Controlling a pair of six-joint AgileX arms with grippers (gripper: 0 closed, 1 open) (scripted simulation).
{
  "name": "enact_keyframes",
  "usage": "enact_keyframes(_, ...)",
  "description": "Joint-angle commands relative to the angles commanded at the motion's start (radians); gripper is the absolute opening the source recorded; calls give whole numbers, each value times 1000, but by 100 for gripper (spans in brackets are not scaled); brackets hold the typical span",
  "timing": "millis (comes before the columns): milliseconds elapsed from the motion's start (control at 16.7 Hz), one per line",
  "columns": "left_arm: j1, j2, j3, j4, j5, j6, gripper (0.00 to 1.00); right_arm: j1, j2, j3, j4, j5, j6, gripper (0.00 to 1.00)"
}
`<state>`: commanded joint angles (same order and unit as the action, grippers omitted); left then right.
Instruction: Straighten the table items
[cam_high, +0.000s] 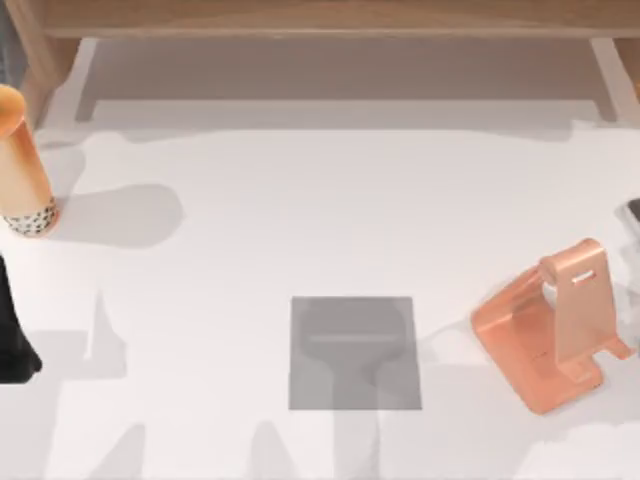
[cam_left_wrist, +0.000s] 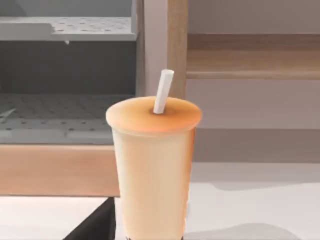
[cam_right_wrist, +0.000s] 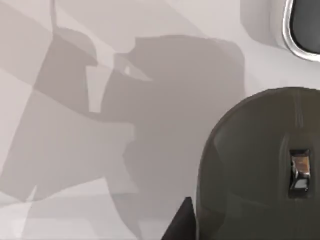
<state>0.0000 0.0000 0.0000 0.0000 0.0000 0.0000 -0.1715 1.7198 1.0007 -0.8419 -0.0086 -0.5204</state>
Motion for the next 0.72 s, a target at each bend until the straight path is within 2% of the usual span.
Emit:
enact_keyframes(360,0,0,0,0,0,0,100,-2,-94,145,-236,0,-2,0)
enact_keyframes(720,0,0,0,0,0,0,100,0,-107,165,-271,-1,0,0)
